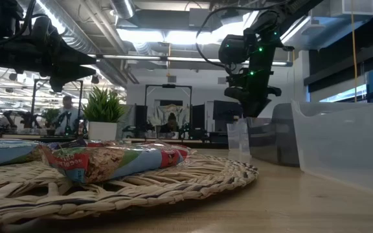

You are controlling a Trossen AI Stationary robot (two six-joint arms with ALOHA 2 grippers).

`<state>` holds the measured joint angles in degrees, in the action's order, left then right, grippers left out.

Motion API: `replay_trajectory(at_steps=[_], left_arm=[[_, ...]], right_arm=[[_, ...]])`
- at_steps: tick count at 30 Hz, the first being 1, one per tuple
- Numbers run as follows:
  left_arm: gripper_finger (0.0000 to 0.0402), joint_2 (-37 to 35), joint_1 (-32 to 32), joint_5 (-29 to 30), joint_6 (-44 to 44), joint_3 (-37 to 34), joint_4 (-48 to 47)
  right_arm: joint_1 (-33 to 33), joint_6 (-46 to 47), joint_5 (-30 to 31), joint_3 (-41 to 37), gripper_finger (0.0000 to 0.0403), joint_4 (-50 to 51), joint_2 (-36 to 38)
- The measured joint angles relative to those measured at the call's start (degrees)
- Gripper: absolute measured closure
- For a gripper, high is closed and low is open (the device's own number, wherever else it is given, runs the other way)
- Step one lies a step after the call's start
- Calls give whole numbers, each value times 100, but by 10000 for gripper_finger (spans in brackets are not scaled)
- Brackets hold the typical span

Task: Pick and place Granola Bars by type
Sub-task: Put the red granola bar into the top transparent bin, then put the yellow granola bar into the black bin

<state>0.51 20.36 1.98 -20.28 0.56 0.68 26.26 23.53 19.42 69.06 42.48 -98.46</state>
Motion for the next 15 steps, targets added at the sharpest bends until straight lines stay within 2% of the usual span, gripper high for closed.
replay_trajectory(at_steps=[7, 11, 15], left_arm=[[233, 0, 0, 0, 0, 0, 0], [233, 1, 0, -1, -1, 1, 1], [233, 2, 0, 1, 0, 0, 1]], right_arm=[[0, -176, -28, 280, 243, 27, -2], [-187, -785, -437, 855, 236, -79, -2], [-660, -1675, -855, 1449, 235, -212, -2]])
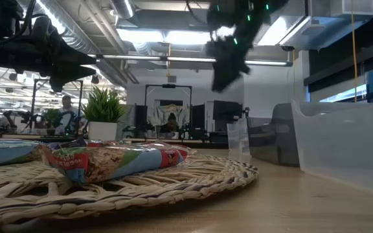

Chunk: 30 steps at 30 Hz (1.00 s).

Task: Pick and place Granola Bars by type
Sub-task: Put the yellow granola bar into the black bin

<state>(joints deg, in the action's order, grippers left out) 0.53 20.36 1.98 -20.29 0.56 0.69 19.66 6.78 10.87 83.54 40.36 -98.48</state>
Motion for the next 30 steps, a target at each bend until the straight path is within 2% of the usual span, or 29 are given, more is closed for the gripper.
replay_trajectory(at_steps=[5, 10, 15, 18, 24, 27, 30], left_arm=[[233, 0, 0, 3, 0, 0, 0], [233, 0, 0, 6, 1, 0, 0], [233, 0, 0, 6, -1, 0, 0], [233, 0, 0, 6, -1, 0, 0], [233, 0, 0, 23, 1, 2, 0], [233, 0, 0, 26, -1, 0, 0], [233, 2, 0, 23, -1, 1, 0]], right_arm=[[-732, -723, -47, 157, 235, -518, 0], [-1217, -1152, -44, -362, 235, -1627, 0], [-1446, -1043, -47, -1001, 235, -2923, 0], [-1474, -816, -50, -1279, 235, -3329, 0], [-1454, -385, -50, -1312, 235, -3306, -269], [-1442, -410, -100, -842, 235, -3125, -457], [-1349, -354, -574, -168, 235, -2540, -803]])
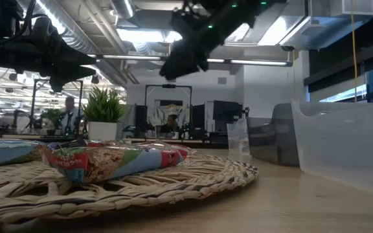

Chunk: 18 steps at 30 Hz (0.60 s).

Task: Pick and place Granola Bars by type
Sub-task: Put the yellow granola bar into the black bin

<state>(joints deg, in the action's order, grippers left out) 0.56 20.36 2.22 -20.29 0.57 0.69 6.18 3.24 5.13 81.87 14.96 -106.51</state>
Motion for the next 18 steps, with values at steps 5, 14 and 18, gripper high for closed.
replay_trajectory(at_steps=[5, 14, 18], left_arm=[[233, 2, 0, -24, -14, 1, 0], [233, 9, 0, -26, -9, -1, 0], [233, 9, 0, -26, -8, -1, -1]], right_arm=[[142, 261, -115, 1040, 235, 1390, -777], [149, 254, -288, 1786, 234, 2232, -1601], [154, 250, -348, 1784, 208, 2251, -1738]])
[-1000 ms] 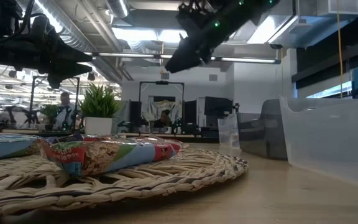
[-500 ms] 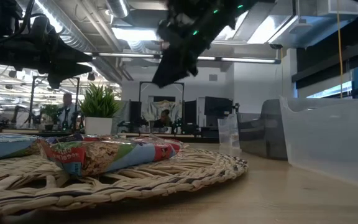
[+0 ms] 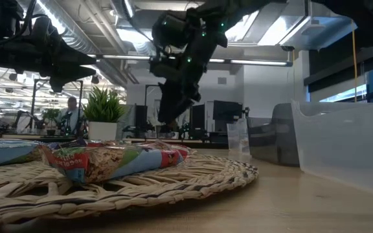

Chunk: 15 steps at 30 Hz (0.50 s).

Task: Pick and place Granola Bars by type
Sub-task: Put the yellow granola bar into the black bin

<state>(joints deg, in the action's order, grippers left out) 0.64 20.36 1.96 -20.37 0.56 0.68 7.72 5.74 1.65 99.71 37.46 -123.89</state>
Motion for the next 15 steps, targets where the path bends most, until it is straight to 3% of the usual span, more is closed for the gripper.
replay_trajectory(at_steps=[7, 15], left_arm=[[233, 0, 0, 0, 10, 0, 1], [233, 0, 0, 0, 12, 0, 0]], right_arm=[[-3, 46, 5, -1, 136, -47, -150], [-43, 9, 20, -1, 120, -69, -447]])
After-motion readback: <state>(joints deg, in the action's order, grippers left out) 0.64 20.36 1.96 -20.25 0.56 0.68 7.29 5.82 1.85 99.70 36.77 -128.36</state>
